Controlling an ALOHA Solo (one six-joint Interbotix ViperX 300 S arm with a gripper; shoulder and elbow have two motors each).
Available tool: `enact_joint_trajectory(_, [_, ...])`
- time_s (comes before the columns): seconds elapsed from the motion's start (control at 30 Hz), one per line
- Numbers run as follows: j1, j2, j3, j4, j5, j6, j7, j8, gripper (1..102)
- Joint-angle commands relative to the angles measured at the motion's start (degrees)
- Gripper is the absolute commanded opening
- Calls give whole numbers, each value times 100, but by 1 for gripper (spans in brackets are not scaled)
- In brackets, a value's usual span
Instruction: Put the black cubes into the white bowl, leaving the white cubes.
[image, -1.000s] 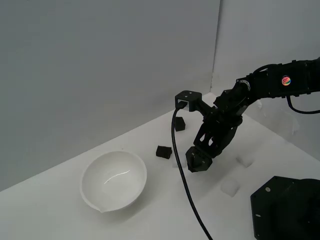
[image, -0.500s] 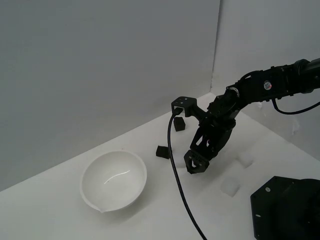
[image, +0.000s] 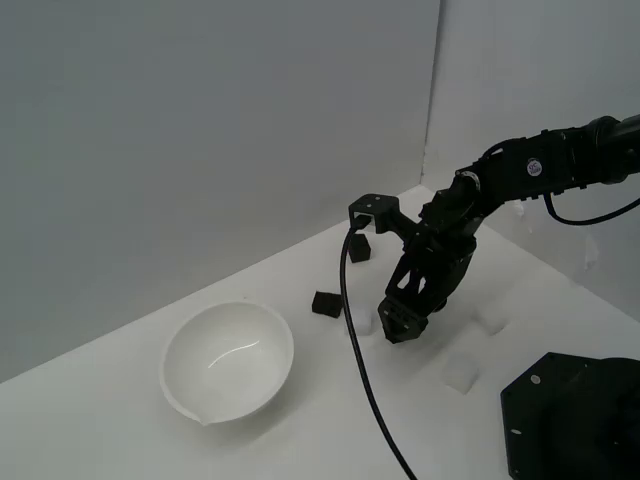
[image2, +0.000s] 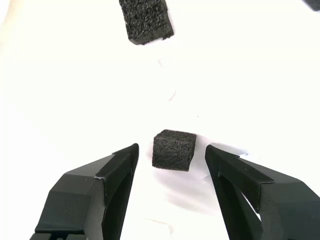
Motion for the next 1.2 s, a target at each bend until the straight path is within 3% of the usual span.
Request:
enact_joint_trajectory(0.0, [-70,26,53,9,0,-9,79,9,67])
enact_joint_trajectory(0.13, [-70,53,79,0,-18,-9,79,0,45])
enact_joint_trajectory(0.53, [-70,18,53,-167,-185,-18,70,9,43])
enact_joint_trajectory(0.8, [-70,-18,18,-220,-246,-9,70,0,30])
enact_joint_trajectory(0.9, [-70,-9,35,-220,-237,-9,79,0,12])
enact_joint_trajectory(0.97, [-70,26,62,-220,-246,-18,79,9,5])
enact_joint_trajectory(1.17, [-70,132,167,-246,-272,-9,114,9,3])
